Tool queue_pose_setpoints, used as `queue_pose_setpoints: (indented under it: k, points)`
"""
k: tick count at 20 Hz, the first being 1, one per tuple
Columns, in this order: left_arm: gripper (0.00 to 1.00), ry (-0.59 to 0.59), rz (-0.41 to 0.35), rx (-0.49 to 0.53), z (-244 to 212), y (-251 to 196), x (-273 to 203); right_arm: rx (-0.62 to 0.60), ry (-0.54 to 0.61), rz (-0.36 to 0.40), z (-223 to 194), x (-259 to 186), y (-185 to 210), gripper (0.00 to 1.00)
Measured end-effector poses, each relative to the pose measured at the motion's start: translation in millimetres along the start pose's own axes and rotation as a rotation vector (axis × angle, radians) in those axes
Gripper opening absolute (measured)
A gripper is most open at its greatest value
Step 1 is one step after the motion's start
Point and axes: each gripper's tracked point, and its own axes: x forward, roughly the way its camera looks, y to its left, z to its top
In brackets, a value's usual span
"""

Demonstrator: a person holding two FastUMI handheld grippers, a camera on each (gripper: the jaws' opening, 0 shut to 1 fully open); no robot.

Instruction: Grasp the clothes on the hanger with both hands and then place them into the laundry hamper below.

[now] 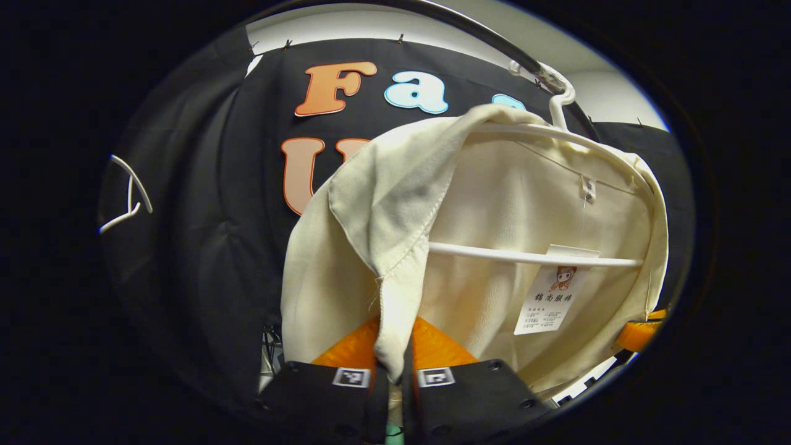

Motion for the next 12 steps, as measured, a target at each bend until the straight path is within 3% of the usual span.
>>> queue_pose_setpoints:
  k: [1,3,7,12]
  points:
    - [0.08,-0.024,-0.037,-0.033,6.6,-7.0,-1.7,-0.002,-0.02,0.006,8.1,-7.4,-0.6,0.07]
    - [0.08,-0.036,-0.068,-0.068,13.6,-6.9,-10.0,-0.012,-0.046,-0.004,19.1,-19.3,-7.4,0.06]
    - [0.08,-0.079,-0.04,-0.031,32.7,10.6,-35.9,-0.063,-0.078,-0.022,30.8,-37.7,-20.6,0.02]
    - [0.08,-0.118,-0.009,-0.063,58.1,28.3,-51.2,-0.126,-0.138,-0.049,62.5,-60.9,-33.2,0.0]
